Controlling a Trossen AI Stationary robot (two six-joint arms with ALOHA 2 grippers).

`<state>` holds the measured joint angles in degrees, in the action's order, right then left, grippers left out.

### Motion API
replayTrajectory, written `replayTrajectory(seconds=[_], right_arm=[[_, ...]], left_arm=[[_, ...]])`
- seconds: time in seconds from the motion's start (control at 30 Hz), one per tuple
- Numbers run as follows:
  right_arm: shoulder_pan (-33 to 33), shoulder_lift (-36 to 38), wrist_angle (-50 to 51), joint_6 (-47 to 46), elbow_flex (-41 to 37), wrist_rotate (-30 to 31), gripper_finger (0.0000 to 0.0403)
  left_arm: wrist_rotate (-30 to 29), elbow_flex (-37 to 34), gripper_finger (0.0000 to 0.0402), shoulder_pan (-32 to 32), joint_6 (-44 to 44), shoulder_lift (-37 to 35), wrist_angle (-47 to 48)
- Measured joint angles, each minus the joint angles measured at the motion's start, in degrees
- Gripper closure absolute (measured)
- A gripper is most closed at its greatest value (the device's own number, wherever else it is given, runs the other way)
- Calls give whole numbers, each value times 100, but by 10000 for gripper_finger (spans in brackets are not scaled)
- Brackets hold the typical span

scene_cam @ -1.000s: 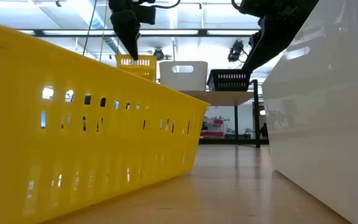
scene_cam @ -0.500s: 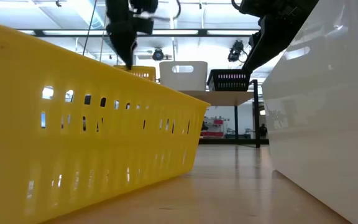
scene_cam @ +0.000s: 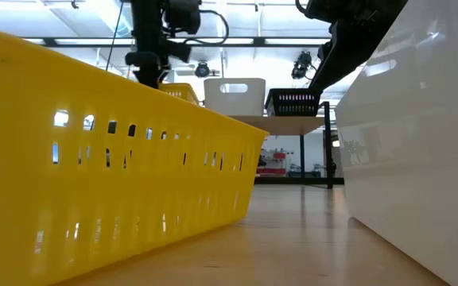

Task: Stack baskets on shelf by color
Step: Stack the top yellow basket on the yellow basket on the shelf, then stack the black basket on the black basket on the shelf

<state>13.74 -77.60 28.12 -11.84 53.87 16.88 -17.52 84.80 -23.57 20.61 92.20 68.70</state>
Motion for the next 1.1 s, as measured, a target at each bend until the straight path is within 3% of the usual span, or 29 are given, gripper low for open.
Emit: replayTrajectory(seconds=[0.37, 0.87, 1.1], right_arm=[[2, 0, -2, -2, 0, 0, 221], [2, 0, 42, -19, 0, -2, 221], [2, 0, 116, -20, 0, -2, 221]], left_arm=[[-4, 366, 262, 0, 3, -2, -9], [-2, 366, 275, 57, -354, -19, 830], [-22, 368, 282, 465, -449, -502, 624]])
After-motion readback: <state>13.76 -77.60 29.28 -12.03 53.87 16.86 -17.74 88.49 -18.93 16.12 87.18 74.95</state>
